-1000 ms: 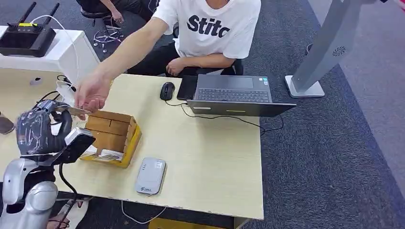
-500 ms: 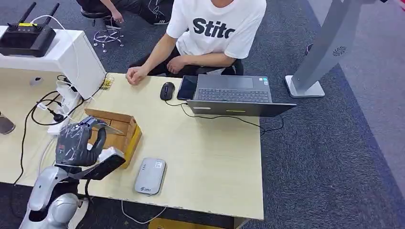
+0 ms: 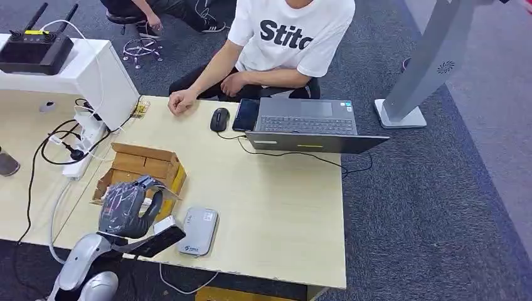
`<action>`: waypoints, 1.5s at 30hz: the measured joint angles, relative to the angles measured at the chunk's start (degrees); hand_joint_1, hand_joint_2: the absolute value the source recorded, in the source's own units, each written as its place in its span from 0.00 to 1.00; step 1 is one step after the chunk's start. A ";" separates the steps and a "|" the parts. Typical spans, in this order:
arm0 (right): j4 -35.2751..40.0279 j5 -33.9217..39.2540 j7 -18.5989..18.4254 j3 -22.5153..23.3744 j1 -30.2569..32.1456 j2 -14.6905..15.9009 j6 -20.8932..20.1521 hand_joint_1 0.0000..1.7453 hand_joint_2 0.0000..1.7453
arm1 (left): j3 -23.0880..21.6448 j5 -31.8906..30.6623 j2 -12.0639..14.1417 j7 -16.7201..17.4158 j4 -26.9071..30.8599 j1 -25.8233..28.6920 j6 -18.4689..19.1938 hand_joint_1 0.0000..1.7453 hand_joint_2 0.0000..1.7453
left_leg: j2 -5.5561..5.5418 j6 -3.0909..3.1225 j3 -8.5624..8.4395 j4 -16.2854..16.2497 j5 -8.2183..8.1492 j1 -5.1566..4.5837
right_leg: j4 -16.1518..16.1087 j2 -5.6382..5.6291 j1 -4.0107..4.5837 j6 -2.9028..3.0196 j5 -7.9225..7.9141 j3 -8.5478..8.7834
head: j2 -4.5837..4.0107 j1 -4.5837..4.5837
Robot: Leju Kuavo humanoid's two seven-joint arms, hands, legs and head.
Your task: Pass the card to the sensor for recognition and then transmit it.
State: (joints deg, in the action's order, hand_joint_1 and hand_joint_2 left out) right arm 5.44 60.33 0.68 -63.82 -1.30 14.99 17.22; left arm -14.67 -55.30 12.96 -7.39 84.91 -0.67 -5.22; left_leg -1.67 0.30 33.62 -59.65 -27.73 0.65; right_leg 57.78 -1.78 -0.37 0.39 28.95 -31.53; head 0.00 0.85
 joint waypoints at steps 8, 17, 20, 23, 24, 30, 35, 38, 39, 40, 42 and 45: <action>0.00 0.28 -0.52 -0.63 0.00 0.00 -0.35 0.00 1.00 | 0.00 -0.22 0.00 0.63 -2.86 2.14 0.79 1.00 1.00 | 0.00 0.01 0.01 0.00 -0.03 0.00 | 0.00 0.00 0.00 0.00 0.01 -0.01 | 0.00 0.00; 0.00 0.81 -0.68 -0.98 0.00 0.00 -0.59 0.00 1.00 | 0.00 -0.31 -0.22 1.42 -7.56 3.34 -0.18 1.00 1.00 | -0.01 0.01 0.02 0.00 -0.03 0.00 | 0.00 0.01 0.00 -0.02 0.01 -0.01 | 0.00 0.00; 0.00 0.96 -0.68 -1.27 0.00 0.00 -0.59 0.00 1.00 | 0.02 -0.24 -0.50 1.57 -8.59 3.34 -0.50 1.00 1.00 | 0.00 0.01 0.02 0.00 -0.03 0.00 | 0.00 0.01 0.00 -0.02 0.01 -0.01 | 0.00 0.00; 0.00 1.07 -0.68 -1.46 0.00 0.00 -0.59 0.00 1.00 | 0.02 -0.39 -0.66 1.60 -9.31 3.28 -0.66 1.00 1.00 | 0.00 0.01 0.01 0.00 -0.03 0.00 | 0.00 0.01 0.00 -0.02 0.01 -0.01 | 0.00 0.00; 0.02 1.09 -0.68 -1.53 -0.01 0.00 -0.59 0.00 1.00 | 0.02 -0.42 -0.70 1.60 -9.53 3.27 -0.70 1.00 1.00 | 0.00 0.01 0.02 0.00 -0.03 0.00 | 0.00 0.01 0.00 -0.01 0.02 -0.01 | 0.00 0.00; 0.02 1.25 -0.81 -2.21 0.00 0.00 -0.61 0.00 1.00 | 0.07 -0.94 -0.92 1.25 -10.60 3.25 -1.68 1.00 1.00 | 0.00 0.01 0.02 0.00 -0.03 0.00 | 0.00 0.01 0.00 -0.01 0.02 -0.01 | 0.00 0.00; 0.02 1.25 -0.92 -2.47 -0.02 0.00 -0.65 0.00 1.00 | 0.18 -1.03 -1.22 0.66 -10.60 2.42 -2.19 1.00 1.00 | -0.01 0.01 0.01 0.00 -0.03 0.00 | 0.00 0.02 0.00 -0.02 0.01 -0.01 | 0.00 0.00; 0.02 1.25 -0.46 -2.56 -0.03 0.00 -1.00 0.00 1.00 | 0.18 -1.27 -1.62 0.18 -10.58 1.63 -2.01 1.00 1.00 | 0.00 0.01 0.01 0.00 -0.03 0.00 | 0.00 0.02 0.00 -0.02 0.01 -0.01 | 0.00 0.00; 0.02 1.25 -0.39 -2.65 -0.02 0.00 -1.14 0.00 1.00 | 0.18 -1.29 -1.81 0.13 -10.58 1.40 -1.97 1.00 1.00 | 0.00 0.01 0.01 0.00 -0.02 0.00 | 0.00 0.01 0.00 -0.02 0.01 -0.01 | 0.00 0.00; 0.02 1.25 -0.35 -2.71 -0.02 0.00 -1.29 0.00 1.00 | 0.18 -1.38 -1.88 0.13 -10.58 1.22 -1.92 1.00 1.00 | 0.00 0.01 0.01 0.00 -0.02 0.00 | 0.00 0.01 0.00 -0.02 0.01 0.00 | 0.00 0.00; 0.02 1.22 -0.33 -2.80 -0.04 0.00 -1.49 0.00 1.00 | 0.18 -1.44 -2.08 0.09 -10.58 1.06 -1.79 1.00 1.00 | 0.00 0.01 0.01 0.00 -0.03 0.00 | 0.00 0.01 0.00 -0.02 0.01 -0.01 | 0.00 0.00; 0.02 1.25 -0.37 -3.04 -0.05 0.00 -1.44 0.00 1.00 | 0.18 -1.57 -2.40 0.07 -10.58 0.89 -1.62 1.00 1.00 | -0.01 0.01 0.02 0.00 -0.03 0.00 | 0.00 0.01 0.00 -0.02 0.01 -0.01 | 0.00 -0.02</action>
State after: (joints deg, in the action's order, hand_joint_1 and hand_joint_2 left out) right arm 5.46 61.57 0.31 -66.86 -1.35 14.99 15.78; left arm -14.49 -56.87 10.56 -7.32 74.34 0.22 -6.84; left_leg -1.68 0.31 33.64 -59.66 -27.76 0.65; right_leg 57.78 -1.76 -0.37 0.37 28.96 -31.54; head 0.00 0.83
